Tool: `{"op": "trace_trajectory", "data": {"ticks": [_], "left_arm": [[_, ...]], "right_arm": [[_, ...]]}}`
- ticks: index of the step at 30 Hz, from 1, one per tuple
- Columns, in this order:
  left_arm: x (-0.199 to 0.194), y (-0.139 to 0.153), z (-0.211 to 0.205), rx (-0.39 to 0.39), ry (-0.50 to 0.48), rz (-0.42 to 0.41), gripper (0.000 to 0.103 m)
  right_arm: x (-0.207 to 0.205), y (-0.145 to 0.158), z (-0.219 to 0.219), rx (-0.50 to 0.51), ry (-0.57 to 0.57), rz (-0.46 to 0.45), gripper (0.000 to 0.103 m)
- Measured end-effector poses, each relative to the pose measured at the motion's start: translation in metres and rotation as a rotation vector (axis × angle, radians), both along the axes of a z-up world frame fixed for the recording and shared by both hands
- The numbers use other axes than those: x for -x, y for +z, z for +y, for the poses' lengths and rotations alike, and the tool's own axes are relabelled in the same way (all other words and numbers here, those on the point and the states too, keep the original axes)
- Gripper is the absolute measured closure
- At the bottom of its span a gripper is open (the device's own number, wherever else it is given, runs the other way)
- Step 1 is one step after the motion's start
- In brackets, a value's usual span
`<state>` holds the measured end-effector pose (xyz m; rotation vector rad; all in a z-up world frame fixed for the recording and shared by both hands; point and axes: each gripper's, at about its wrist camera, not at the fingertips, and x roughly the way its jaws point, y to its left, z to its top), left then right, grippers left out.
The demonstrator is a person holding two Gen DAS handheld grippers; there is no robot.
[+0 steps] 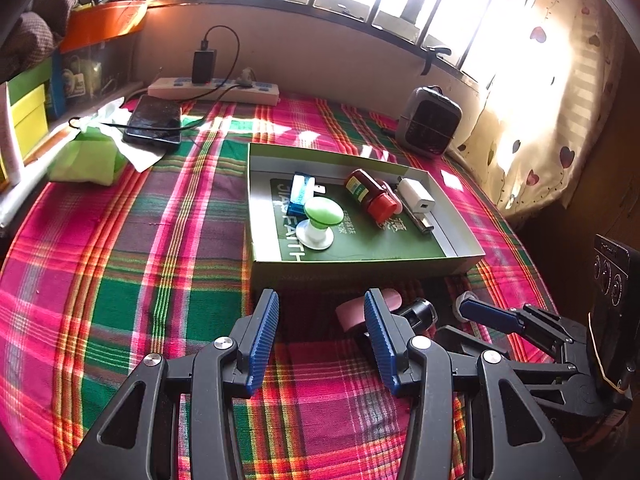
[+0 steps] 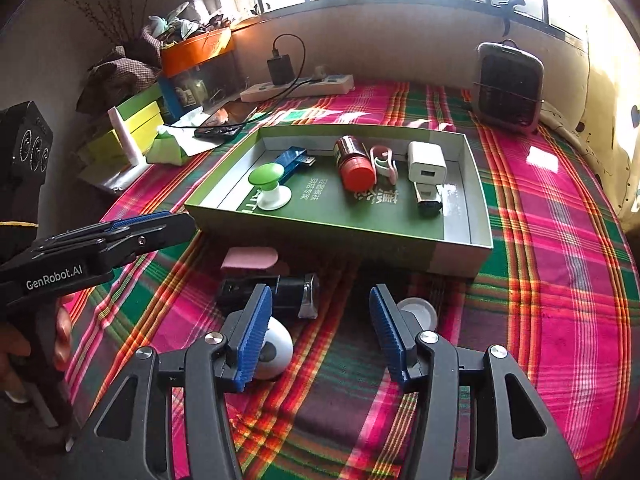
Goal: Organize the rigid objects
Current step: 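Withdraw both tools from the box toward the remaining items, then close the right tool on the white panda-face ball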
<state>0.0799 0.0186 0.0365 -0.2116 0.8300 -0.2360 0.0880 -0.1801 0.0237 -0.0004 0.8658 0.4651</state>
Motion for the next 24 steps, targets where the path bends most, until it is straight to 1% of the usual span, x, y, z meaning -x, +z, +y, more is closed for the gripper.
{"op": "trace_trajectory", "data": {"ticks": [5, 11, 24], "left_arm": [[0.007, -0.007, 0.006, 0.004, 0.011, 0.014, 0.059], [0.009, -0.009, 0.012, 0.012, 0.014, 0.017, 0.059], [0.011, -0.014, 0.016, 0.013, 0.004, 0.032, 0.059]], "right_arm": [[0.008, -0.003, 0.005, -0.025, 0.016, 0.013, 0.05], [0.016, -0.006, 0.016, -0.027, 0.045, 0.022, 0.048], [0.012, -0.018, 0.031, 0.015, 0.049, 0.048, 0.048]]}}
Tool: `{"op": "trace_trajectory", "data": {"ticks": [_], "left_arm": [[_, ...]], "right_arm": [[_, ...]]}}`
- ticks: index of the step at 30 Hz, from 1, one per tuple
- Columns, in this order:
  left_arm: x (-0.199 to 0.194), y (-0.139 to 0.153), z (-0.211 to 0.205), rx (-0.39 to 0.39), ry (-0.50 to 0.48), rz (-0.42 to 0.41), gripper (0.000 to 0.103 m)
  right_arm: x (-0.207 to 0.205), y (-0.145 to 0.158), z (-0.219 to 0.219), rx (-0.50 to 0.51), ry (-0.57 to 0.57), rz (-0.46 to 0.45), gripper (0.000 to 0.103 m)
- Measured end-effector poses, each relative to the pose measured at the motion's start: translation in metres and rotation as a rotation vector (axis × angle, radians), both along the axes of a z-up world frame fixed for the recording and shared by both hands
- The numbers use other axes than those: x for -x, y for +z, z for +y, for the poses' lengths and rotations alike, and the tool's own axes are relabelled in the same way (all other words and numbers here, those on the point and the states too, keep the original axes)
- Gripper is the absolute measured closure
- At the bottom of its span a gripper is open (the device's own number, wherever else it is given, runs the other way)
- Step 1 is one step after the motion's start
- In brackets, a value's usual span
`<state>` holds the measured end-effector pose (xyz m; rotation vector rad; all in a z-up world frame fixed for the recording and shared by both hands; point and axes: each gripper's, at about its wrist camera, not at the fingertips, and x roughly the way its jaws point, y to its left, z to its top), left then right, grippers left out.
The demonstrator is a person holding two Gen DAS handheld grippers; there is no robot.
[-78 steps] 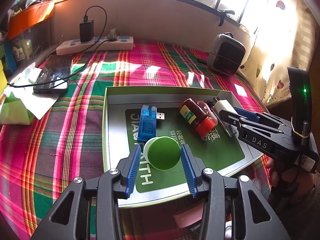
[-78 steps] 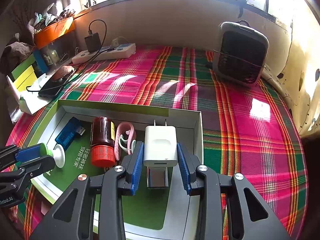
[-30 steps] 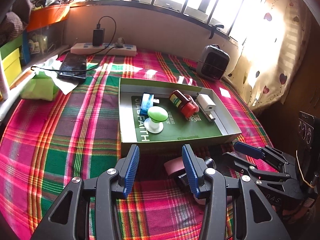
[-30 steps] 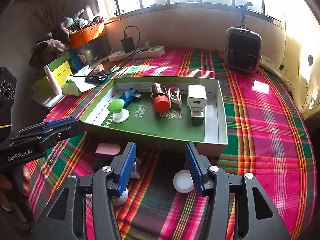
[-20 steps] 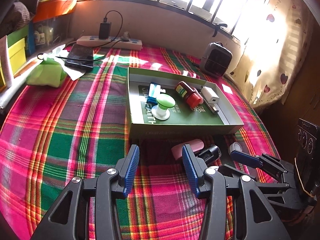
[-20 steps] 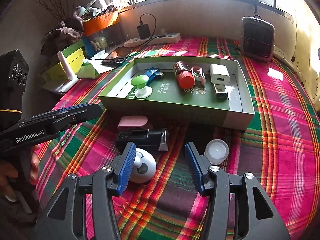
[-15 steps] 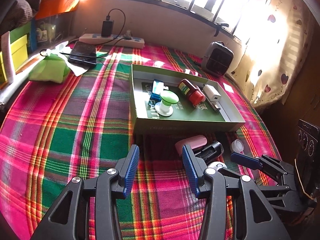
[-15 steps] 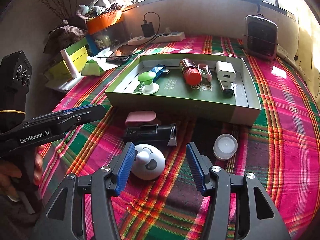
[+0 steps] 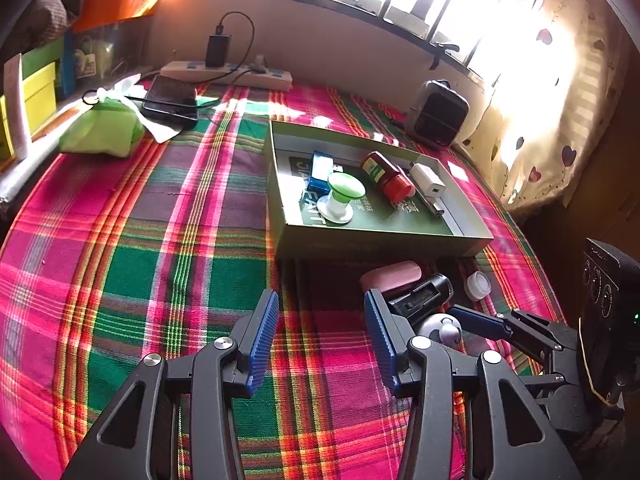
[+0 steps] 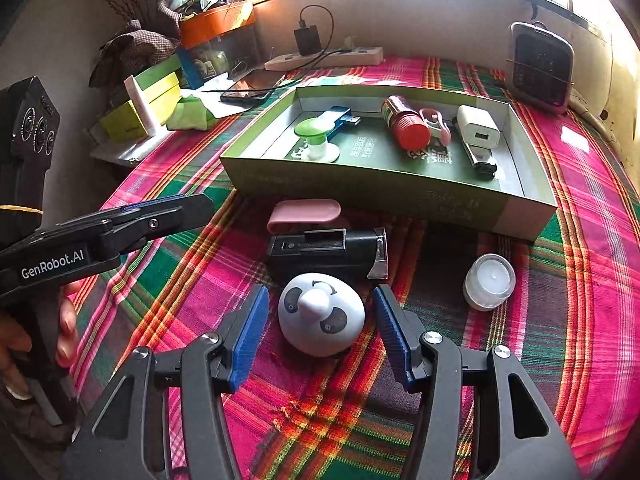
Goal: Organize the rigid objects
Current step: 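Close the right tool on the white panda-face ball, then move the left tool to the black rectangular device while the right tool holds the ball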
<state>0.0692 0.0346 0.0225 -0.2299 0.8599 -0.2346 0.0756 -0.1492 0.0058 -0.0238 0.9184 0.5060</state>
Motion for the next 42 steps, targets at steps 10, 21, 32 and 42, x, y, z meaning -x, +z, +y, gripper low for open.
{"op": "trace_trajectory", "data": {"ticks": [10, 21, 32, 42], "left_arm": [[-0.003, -0.003, -0.012, -0.001, -0.037, 0.017, 0.059], [-0.009, -0.001, -0.035, -0.007, -0.107, 0.018, 0.059], [-0.019, -0.009, -0.064, -0.013, -0.177, 0.051, 0.056], [-0.009, -0.006, -0.083, -0.011, -0.224, 0.048, 0.056]], "right_arm": [[0.004, 0.0, -0.001, 0.043, -0.003, -0.028, 0.057], [0.005, 0.0, -0.017, 0.032, -0.035, -0.027, 0.06], [0.015, 0.006, -0.049, 0.019, -0.095, -0.041, 0.06], [0.021, 0.007, -0.073, 0.003, -0.138, -0.049, 0.06]]}}
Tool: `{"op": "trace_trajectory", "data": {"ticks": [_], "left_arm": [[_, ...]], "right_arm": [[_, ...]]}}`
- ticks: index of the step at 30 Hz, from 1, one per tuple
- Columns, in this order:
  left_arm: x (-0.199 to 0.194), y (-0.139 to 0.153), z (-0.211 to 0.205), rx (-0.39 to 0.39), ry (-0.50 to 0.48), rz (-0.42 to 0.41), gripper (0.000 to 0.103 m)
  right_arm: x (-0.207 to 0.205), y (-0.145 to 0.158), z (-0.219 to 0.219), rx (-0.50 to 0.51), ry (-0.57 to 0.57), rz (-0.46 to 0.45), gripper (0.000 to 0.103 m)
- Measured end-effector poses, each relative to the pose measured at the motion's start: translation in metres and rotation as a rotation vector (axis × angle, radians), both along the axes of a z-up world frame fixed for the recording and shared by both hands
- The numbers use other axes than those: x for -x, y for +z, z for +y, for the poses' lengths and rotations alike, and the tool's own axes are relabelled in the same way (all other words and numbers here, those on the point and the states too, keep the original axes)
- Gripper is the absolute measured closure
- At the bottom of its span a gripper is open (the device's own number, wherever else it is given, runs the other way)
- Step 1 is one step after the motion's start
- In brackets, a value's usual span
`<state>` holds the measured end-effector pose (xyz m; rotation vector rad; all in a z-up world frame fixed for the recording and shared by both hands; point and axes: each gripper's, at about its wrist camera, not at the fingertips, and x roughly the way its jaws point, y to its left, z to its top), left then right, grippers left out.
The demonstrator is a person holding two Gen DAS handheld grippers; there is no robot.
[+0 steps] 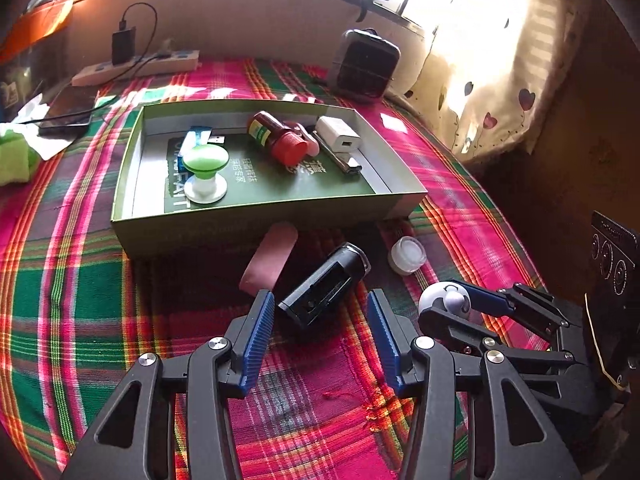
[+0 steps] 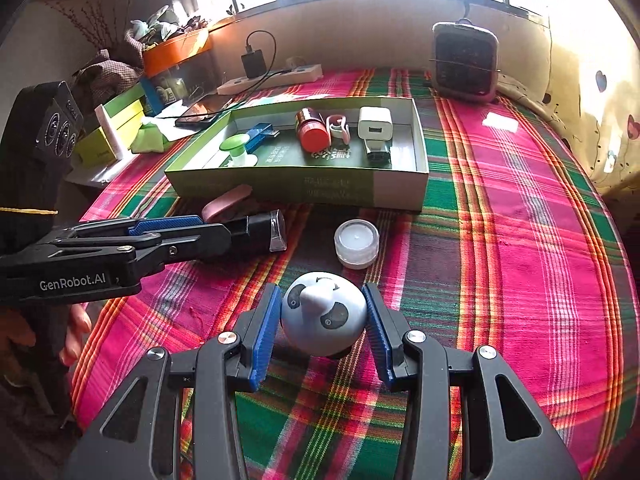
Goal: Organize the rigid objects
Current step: 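Move the left tool to the black rectangular device while the right tool holds the ball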
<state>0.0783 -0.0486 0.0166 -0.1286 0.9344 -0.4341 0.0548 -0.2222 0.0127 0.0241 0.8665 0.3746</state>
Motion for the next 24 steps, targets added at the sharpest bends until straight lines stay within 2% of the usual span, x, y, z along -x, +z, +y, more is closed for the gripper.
{"op": "trace_trajectory", "data": {"ticks": [6, 10, 17, 24], "left_arm": [[0.007, -0.001, -0.014, -0.02, -0.034, 0.007, 0.056], [0.01, 0.003, -0.021, -0.044, -0.043, -0.019, 0.056], [-0.002, 0.0, -0.029, -0.131, -0.028, -0.037, 0.056], [-0.014, -0.007, -0.035, -0.162, -0.033, -0.029, 0.056]], "right_arm": [[0.001, -0.001, -0.012, -0.016, -0.02, 0.001, 0.06], [0.003, -0.002, -0.017, -0.019, -0.027, 0.004, 0.06], [0.003, -0.003, -0.024, -0.016, -0.041, 0.006, 0.06], [-0.001, -0.006, -0.027, -0.025, -0.046, 0.023, 0.06]]}}
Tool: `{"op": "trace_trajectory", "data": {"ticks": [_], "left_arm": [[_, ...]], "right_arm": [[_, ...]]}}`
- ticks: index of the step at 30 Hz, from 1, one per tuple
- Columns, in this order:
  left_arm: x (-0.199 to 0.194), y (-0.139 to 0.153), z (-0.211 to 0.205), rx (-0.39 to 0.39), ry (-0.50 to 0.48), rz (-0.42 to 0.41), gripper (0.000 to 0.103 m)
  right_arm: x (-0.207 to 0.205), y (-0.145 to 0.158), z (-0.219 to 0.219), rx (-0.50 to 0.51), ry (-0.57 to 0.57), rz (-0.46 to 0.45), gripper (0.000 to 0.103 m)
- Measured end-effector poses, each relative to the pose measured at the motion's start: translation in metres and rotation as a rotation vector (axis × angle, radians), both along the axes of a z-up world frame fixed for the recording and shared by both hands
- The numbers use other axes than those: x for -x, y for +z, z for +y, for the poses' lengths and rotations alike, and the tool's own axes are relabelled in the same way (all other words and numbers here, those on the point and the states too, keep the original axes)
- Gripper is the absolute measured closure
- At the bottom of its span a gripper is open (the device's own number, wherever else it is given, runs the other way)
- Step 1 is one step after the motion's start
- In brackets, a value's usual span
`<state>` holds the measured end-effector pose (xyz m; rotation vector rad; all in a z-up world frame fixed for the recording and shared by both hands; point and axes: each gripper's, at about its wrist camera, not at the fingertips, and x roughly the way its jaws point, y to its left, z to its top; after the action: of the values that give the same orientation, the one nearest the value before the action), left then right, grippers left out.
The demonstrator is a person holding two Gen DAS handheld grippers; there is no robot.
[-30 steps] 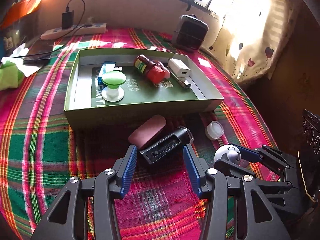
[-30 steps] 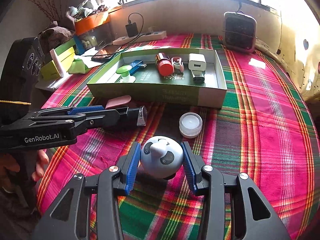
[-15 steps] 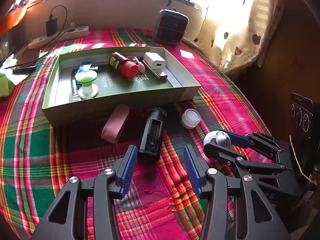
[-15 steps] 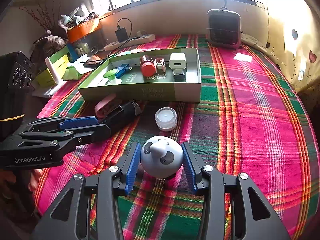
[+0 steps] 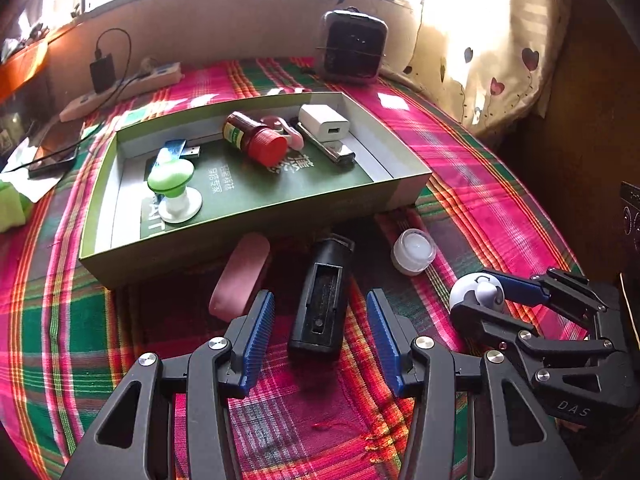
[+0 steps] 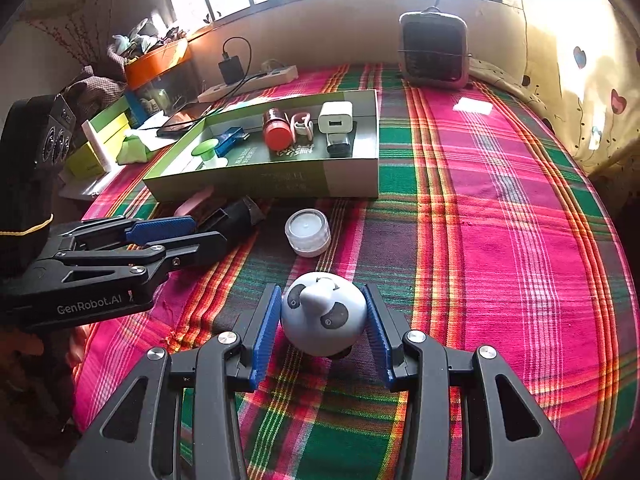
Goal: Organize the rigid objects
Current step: 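Move the left tool to the black rectangular device while the right tool holds the ball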
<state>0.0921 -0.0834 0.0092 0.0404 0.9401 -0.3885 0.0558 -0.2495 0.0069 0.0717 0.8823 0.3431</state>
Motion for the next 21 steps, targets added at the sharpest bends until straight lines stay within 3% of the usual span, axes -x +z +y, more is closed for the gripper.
{"op": "trace_trajectory", "data": {"ticks": [15, 21], "left_arm": [[-0.0094, -0.0033, -0.0067, -0.018, -0.003, -0.02, 0.057], [-0.0096, -0.0033, -0.0058, -0.029, 0.01, -0.025, 0.066]], "right_arm": [[-0.0064, -0.0018, 0.0002, 0.004, 0.0, 0.012, 0.06], [-0.0069, -0.002, 0.0005, 0.005, -0.001, 0.012, 0.06]]}}
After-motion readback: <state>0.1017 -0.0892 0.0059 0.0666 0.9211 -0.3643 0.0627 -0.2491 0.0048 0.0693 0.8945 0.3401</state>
